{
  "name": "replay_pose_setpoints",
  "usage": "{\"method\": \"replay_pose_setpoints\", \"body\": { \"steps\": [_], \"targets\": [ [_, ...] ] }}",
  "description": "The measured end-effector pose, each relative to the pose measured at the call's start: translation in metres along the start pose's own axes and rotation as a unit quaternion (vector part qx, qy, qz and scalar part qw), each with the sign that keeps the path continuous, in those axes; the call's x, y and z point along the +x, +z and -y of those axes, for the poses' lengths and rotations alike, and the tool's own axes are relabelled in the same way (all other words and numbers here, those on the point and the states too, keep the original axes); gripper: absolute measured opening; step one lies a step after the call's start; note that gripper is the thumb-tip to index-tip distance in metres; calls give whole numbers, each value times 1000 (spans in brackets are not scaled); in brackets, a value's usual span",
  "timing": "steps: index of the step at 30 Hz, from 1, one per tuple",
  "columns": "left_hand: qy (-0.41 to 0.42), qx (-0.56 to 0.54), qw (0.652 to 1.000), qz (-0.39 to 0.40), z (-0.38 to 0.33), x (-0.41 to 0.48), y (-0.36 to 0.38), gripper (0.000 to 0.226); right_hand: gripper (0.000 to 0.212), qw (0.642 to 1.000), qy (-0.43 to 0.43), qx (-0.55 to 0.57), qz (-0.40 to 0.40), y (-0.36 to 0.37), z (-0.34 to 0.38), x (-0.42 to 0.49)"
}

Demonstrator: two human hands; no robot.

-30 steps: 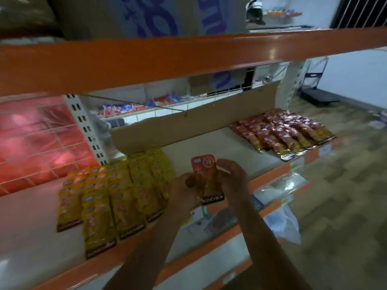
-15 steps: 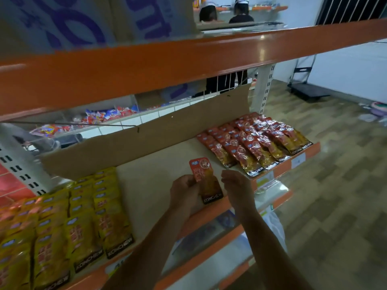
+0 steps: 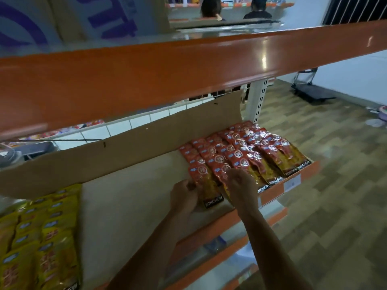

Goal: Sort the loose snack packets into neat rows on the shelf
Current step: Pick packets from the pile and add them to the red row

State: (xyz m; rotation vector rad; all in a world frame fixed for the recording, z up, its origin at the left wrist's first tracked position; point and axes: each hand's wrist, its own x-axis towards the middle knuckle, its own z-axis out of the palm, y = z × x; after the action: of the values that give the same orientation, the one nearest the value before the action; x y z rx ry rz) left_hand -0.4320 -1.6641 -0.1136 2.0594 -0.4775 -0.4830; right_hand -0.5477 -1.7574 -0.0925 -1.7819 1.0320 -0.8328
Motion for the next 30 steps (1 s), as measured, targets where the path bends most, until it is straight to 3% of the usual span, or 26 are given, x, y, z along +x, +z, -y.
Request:
{"method": "replay_pose_setpoints", "body": {
  "steps": [6,16,22,30],
  "targets": [
    [-3,72,996,-45,-11,-4,13,28,25,998,-24,-16,48,-10,-5,26],
    [11,91,990,-110,-19,-16,27,43,28,993,-40,-8,114,-17,-16,39],
    [-5,106,987,-123,-23,-17,30,38,24,988,-44,27,142,-21,-21,41],
    [-9,60,988,-139,-24,-16,29,35,17,981,-102,-17,162,-17,-20,33]
  ]
}}
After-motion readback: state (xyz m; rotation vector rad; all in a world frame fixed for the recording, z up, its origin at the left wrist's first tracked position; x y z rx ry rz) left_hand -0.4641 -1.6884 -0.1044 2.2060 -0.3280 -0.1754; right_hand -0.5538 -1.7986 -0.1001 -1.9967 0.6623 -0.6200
